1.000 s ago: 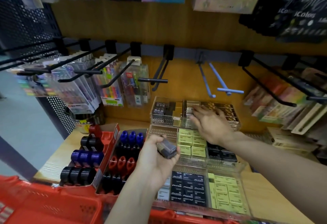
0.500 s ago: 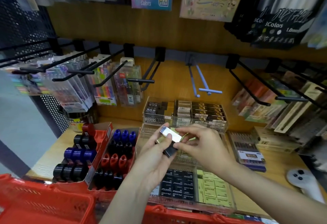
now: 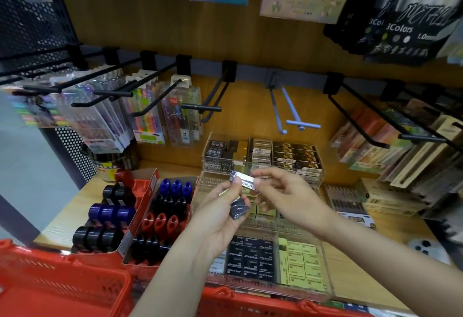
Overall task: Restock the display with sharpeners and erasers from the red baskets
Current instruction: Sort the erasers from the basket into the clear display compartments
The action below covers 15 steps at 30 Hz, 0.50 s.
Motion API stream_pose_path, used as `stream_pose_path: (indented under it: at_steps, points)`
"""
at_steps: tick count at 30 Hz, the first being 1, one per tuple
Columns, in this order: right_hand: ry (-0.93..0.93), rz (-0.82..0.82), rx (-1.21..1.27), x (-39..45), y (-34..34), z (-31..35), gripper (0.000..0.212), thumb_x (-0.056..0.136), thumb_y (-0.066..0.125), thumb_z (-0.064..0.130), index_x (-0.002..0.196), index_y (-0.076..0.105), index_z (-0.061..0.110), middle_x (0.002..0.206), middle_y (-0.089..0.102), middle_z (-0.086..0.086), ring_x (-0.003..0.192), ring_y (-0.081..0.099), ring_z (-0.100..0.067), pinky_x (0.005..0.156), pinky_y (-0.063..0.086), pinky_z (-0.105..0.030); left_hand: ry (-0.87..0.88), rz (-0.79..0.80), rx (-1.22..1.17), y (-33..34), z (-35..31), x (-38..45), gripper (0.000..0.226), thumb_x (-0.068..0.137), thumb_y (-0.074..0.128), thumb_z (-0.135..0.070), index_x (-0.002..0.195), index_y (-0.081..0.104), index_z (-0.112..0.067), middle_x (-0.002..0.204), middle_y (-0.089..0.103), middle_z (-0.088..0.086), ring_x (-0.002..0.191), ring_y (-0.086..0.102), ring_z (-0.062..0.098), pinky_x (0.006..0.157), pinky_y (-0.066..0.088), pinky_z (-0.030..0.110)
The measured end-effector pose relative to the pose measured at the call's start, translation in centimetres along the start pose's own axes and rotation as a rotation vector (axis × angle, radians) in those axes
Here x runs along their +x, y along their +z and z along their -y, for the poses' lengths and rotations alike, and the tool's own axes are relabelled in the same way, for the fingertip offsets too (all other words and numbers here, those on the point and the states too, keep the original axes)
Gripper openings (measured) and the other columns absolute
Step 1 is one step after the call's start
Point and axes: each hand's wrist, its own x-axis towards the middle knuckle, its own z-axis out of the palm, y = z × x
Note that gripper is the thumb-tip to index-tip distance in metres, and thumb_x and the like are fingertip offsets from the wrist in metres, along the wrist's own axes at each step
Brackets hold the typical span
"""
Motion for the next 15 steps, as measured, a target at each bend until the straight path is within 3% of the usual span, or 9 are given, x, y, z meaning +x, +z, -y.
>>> stream_pose_path:
  at_steps: [2, 4, 6, 8, 12, 15]
  points:
    - [-0.088, -0.080, -0.177, -0.1, 0.0, -0.2, 0.029, 0.082, 0.077, 0.024, 0.109, 0.065, 0.031, 0.090, 0.069, 0.008, 0.074, 0.070, -0.007, 0.064, 0.056, -0.022, -0.010, -0.028, -0.017, 0.0, 0.2, 0.1, 0.022, 0.088, 0.068, -0.013, 0.106, 0.064, -0.002, 0.085, 0.073, 0.015, 0.072, 0.065, 0.018, 0.058, 0.057, 0.028]
    - [-0.149, -0.152, -0.351, 0.3, 0.0, -0.3, 0.025, 0.082, 0.077, 0.025, 0.100, 0.065, 0.037, 0.083, 0.066, 0.017, 0.076, 0.065, 0.000, 0.064, 0.052, -0.013, -0.027, -0.039, -0.030, 0.2, 0.2, 0.1, 0.024, 0.088, 0.068, -0.010, 0.110, 0.064, -0.002, 0.093, 0.071, 0.017, 0.074, 0.063, 0.019, 0.066, 0.060, 0.031]
    - [-0.134, -0.227, -0.513, 1.6, -0.7, -0.3, 0.024, 0.088, 0.071, 0.027, 0.109, 0.065, 0.036, 0.085, 0.061, 0.024, 0.077, 0.058, 0.007, 0.059, 0.044, -0.006, -0.039, -0.067, -0.073, 0.3, 0.1, 0.1, 0.026, 0.090, 0.063, -0.002, 0.116, 0.061, -0.002, 0.105, 0.064, 0.020, 0.081, 0.060, 0.022, 0.075, 0.058, 0.035]
    - [-0.105, -0.314, -0.665, 3.6, -2.3, -0.2, 0.029, 0.091, 0.065, 0.029, 0.120, 0.064, 0.027, 0.094, 0.061, 0.017, 0.077, 0.055, 0.006, 0.062, 0.041, -0.006, -0.054, -0.059, -0.155, 0.2, -0.4, 0.2, 0.037, 0.087, 0.051, 0.012, 0.122, 0.053, 0.000, 0.109, 0.057, 0.020, 0.087, 0.057, 0.024, 0.082, 0.056, 0.040]
    - [-0.015, -0.365, -0.838, 6.9, -4.6, -0.6, 0.029, 0.094, 0.062, 0.032, 0.120, 0.066, 0.020, 0.126, 0.059, -0.006, 0.110, 0.058, -0.022, 0.097, 0.045, -0.033, -0.057, -0.009, -0.187, -0.3, -1.3, 0.5, 0.053, 0.080, 0.047, 0.022, 0.129, 0.047, 0.001, 0.114, 0.059, 0.026, 0.109, 0.060, 0.034, 0.086, 0.054, 0.051]
    - [0.016, -0.351, -0.838, 8.7, -4.1, -0.9, 0.025, 0.094, 0.063, 0.031, 0.115, 0.068, 0.019, 0.121, 0.061, -0.005, 0.100, 0.061, -0.023, 0.092, 0.052, -0.040, -0.024, 0.030, -0.162, -0.7, -1.5, 0.7, 0.060, 0.072, 0.061, 0.015, 0.129, 0.051, 0.000, 0.116, 0.065, 0.030, 0.106, 0.066, 0.038, 0.077, 0.061, 0.046]
